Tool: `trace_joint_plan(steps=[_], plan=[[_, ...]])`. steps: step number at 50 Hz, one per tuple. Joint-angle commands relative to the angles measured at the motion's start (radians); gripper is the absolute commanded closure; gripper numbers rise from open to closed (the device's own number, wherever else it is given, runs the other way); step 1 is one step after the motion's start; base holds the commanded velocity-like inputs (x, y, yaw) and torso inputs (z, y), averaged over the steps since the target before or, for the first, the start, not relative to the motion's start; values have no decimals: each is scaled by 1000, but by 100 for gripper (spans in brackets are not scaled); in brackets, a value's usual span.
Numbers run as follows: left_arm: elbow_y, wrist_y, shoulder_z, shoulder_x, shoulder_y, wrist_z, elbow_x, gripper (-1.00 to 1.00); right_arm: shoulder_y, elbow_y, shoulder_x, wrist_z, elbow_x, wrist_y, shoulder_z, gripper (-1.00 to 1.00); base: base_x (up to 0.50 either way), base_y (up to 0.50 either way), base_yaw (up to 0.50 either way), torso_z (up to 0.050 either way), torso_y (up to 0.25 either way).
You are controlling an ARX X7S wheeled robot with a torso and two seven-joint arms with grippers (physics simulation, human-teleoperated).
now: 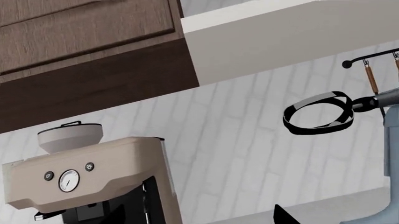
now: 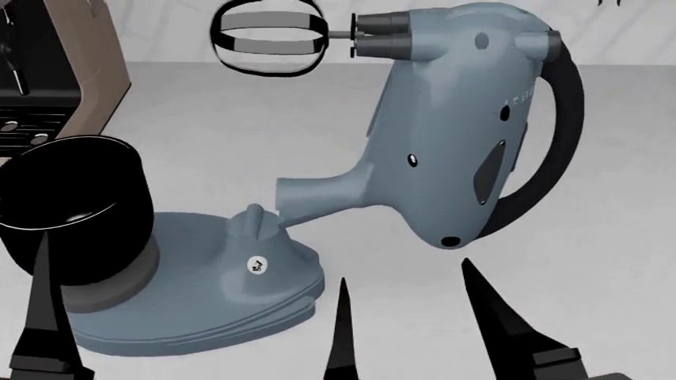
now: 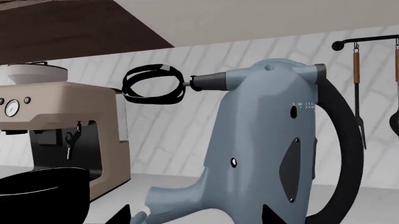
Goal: Close the stand mixer head.
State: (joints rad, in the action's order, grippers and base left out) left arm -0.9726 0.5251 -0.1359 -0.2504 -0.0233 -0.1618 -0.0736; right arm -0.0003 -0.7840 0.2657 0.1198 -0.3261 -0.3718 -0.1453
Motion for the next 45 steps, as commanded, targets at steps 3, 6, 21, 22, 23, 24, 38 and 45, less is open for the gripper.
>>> trace_joint_plan(steps=[3,6,21,22,23,24,38,45], plan=[[1,35,42,16,-4,-10,-16,-100,15,16,-22,-2,3,-44,18,-100,143,0,0,0,0],[5,34,41,15,-5,-13,-16,-100,21,17,-24,5,-13,-61,27,-100,0,0,0,0,0],[2,37,46,9,-6,-19,-4,-100,11,2,-24,25,-34,-49,45,-100,85,0,0,0,0],[1,38,47,8,-6,-20,-4,-100,10,2,-24,24,-37,-46,45,-100,0,0,0,0,0],[-3,39,47,7,-5,-20,-3,-100,10,0,-22,25,-35,-48,43,-100,0,0,0,0,0],[-4,41,48,7,-6,-20,-2,-100,9,-1,-21,25,-35,-46,42,-100,0,0,0,0,0],[-17,44,48,1,-3,-26,2,-100,-4,-48,-6,39,-21,-35,30,-100,242,0,0,0,0],[-18,44,44,-2,-3,-28,3,-100,-9,-79,3,50,-9,-38,19,-100,0,0,0,0,0]])
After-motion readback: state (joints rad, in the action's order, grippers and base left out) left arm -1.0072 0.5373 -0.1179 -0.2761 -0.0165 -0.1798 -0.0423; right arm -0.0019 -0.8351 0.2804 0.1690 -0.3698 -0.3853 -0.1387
